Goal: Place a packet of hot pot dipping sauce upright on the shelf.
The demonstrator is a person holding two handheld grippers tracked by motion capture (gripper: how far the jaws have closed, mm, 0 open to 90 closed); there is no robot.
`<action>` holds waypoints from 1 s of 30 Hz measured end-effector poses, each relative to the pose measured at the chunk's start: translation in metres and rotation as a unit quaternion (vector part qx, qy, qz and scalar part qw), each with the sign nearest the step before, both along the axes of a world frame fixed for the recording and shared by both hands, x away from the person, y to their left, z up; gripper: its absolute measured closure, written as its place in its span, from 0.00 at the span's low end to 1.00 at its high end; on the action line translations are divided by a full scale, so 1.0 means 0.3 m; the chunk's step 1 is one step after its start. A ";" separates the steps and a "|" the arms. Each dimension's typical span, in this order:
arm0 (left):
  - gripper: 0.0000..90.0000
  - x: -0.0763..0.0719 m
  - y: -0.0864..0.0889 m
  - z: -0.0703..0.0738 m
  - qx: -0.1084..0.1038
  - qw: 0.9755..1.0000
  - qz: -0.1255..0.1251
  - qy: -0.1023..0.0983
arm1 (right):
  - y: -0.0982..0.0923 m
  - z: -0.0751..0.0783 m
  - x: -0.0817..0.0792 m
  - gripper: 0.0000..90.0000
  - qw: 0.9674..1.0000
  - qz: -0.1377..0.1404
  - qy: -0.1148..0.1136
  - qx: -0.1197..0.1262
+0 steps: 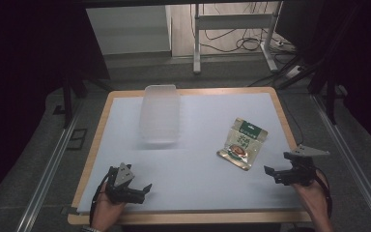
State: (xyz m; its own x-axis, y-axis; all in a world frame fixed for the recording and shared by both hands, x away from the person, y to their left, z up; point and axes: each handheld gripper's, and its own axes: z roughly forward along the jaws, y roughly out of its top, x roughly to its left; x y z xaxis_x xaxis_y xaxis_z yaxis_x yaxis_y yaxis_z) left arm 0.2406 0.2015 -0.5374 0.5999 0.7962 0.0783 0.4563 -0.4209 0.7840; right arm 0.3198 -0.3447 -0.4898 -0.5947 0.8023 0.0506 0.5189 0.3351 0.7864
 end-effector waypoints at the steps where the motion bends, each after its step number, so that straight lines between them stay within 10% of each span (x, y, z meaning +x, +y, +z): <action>1: 0.00 0.000 0.000 0.000 0.000 1.000 0.000 0.000 | 0.000 0.000 0.004 0.00 1.000 0.000 0.003 0.002; 30: 0.00 -0.002 -0.008 0.001 0.007 1.000 -0.001 -0.003 | 0.008 0.006 0.187 0.00 1.000 0.012 0.025 -0.007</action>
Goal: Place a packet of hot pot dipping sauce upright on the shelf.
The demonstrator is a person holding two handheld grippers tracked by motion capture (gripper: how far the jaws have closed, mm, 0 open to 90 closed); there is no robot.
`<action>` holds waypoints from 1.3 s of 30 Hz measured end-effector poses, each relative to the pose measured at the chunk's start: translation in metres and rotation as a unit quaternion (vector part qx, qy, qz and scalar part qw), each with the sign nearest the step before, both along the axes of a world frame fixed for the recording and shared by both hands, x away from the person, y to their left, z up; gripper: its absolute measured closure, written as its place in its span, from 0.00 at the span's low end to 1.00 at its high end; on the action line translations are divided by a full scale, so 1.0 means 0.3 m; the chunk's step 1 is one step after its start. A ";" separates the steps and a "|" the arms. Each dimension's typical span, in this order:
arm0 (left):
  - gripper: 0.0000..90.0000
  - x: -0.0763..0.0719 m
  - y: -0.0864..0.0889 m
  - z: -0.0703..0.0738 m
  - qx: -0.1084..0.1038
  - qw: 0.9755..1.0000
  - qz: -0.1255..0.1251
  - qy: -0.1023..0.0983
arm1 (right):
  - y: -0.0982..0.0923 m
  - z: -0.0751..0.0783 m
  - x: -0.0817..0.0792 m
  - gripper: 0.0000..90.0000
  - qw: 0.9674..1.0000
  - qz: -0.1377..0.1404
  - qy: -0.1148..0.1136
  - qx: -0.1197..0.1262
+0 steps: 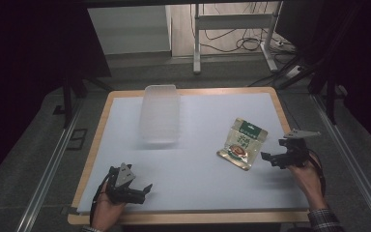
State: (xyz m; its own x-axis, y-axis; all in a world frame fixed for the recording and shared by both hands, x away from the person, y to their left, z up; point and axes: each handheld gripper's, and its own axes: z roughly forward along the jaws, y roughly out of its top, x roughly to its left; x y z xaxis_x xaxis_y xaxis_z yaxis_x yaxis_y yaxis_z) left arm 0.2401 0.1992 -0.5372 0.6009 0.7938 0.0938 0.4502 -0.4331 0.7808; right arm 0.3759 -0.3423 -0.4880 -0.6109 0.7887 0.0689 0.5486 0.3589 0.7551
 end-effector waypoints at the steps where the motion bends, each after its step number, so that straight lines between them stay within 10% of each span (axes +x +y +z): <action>1: 0.00 0.000 -0.001 0.000 0.002 1.000 -0.001 0.000 | -0.002 -0.002 0.008 0.00 1.000 0.001 0.002 0.000; 39: 0.00 0.001 -0.007 -0.003 0.009 1.000 -0.006 -0.001 | 0.056 -0.090 0.272 0.00 0.999 0.018 0.045 0.001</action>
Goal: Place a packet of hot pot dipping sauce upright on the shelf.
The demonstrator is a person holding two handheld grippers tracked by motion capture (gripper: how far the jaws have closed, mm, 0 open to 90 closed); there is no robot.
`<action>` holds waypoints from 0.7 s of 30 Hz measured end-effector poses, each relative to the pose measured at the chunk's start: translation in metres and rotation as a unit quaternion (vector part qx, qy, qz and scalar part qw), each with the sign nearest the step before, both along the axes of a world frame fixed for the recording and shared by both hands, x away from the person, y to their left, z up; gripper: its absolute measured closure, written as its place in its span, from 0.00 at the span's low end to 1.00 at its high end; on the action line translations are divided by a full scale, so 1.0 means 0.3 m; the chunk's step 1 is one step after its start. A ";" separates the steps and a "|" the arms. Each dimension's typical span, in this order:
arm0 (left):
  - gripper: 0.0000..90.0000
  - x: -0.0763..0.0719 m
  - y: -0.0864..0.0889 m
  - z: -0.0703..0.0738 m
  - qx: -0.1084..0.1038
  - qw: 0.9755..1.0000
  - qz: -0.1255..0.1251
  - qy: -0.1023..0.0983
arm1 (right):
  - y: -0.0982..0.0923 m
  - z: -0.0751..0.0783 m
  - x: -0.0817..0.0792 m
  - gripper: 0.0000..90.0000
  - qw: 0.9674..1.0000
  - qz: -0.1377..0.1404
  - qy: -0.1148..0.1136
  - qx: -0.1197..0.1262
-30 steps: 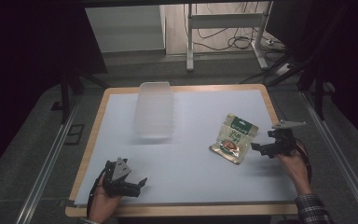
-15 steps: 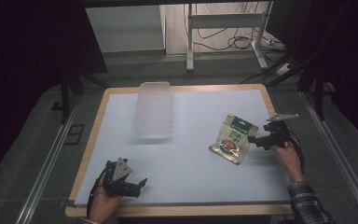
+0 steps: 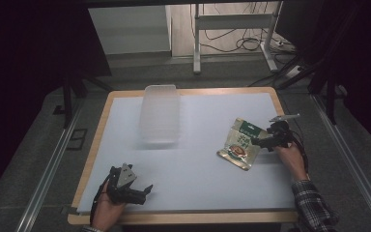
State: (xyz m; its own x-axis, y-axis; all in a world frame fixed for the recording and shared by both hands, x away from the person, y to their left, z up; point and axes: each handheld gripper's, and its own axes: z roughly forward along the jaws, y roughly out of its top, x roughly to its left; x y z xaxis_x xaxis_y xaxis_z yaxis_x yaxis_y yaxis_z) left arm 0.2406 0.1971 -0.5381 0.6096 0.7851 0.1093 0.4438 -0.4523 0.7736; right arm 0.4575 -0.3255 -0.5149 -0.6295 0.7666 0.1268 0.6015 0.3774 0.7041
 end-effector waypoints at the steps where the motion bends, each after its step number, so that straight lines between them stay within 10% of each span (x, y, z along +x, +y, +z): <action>1: 0.00 0.000 0.000 0.000 0.000 1.000 0.000 0.000 | 0.004 0.001 0.001 0.00 1.000 0.003 0.002 0.003; 8: 0.00 0.000 -0.002 -0.001 0.001 1.000 -0.001 0.000 | 0.042 0.021 -0.001 0.01 1.000 0.023 0.008 0.019; 21: 0.00 0.001 -0.004 -0.001 0.004 1.000 -0.003 0.000 | 0.098 0.022 0.019 0.05 0.998 0.051 0.028 -0.023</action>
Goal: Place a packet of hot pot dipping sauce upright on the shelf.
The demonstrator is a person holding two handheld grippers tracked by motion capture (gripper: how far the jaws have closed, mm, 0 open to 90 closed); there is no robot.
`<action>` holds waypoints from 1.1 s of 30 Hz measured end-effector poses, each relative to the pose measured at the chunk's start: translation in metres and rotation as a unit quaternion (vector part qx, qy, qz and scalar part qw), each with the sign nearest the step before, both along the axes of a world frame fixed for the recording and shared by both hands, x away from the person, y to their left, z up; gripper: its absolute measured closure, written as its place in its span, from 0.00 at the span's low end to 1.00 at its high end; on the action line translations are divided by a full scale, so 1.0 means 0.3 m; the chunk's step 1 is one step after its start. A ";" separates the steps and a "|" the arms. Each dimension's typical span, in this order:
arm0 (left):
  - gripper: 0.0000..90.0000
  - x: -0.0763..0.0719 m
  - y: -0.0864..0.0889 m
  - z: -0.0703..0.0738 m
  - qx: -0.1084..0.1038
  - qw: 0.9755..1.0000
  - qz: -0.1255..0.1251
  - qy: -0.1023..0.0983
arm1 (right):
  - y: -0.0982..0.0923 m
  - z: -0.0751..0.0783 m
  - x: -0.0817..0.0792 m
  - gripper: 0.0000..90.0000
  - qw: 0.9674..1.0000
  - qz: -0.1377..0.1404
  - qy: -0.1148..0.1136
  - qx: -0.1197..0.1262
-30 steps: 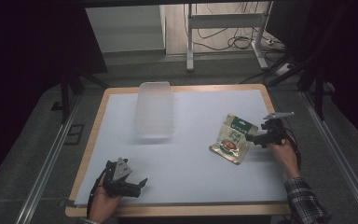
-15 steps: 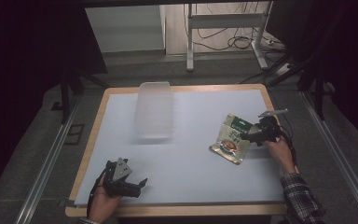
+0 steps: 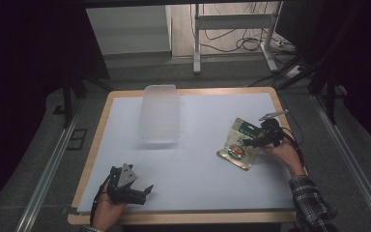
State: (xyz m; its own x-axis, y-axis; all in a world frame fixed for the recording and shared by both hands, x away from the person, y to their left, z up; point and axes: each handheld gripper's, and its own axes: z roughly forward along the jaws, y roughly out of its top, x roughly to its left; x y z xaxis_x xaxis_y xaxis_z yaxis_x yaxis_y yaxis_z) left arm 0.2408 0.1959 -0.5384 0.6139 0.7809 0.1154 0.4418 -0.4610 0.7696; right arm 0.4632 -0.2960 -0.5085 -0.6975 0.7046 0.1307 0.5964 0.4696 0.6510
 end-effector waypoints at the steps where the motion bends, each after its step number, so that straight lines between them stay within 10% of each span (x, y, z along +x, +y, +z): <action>1: 0.00 0.000 0.000 0.000 0.000 1.000 0.000 0.000 | 0.006 0.000 0.002 0.07 1.000 -0.004 0.002 -0.007; 18: 0.00 0.000 -0.001 -0.001 0.003 1.000 0.000 0.000 | 0.057 0.044 0.025 0.97 0.997 -0.027 -0.002 -0.070; 33: 0.00 0.000 -0.001 0.000 0.004 1.000 0.004 -0.002 | 0.072 0.151 -0.016 0.99 0.998 0.008 -0.018 -0.061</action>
State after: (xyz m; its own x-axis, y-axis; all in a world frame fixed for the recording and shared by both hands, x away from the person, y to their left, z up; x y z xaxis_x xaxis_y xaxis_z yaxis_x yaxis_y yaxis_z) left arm 0.2407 0.1955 -0.5383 0.6079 0.7842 0.1248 0.4420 -0.4648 0.7672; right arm 0.4583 -0.2744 -0.4630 -0.7110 0.7029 0.0201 0.5661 0.5552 0.6093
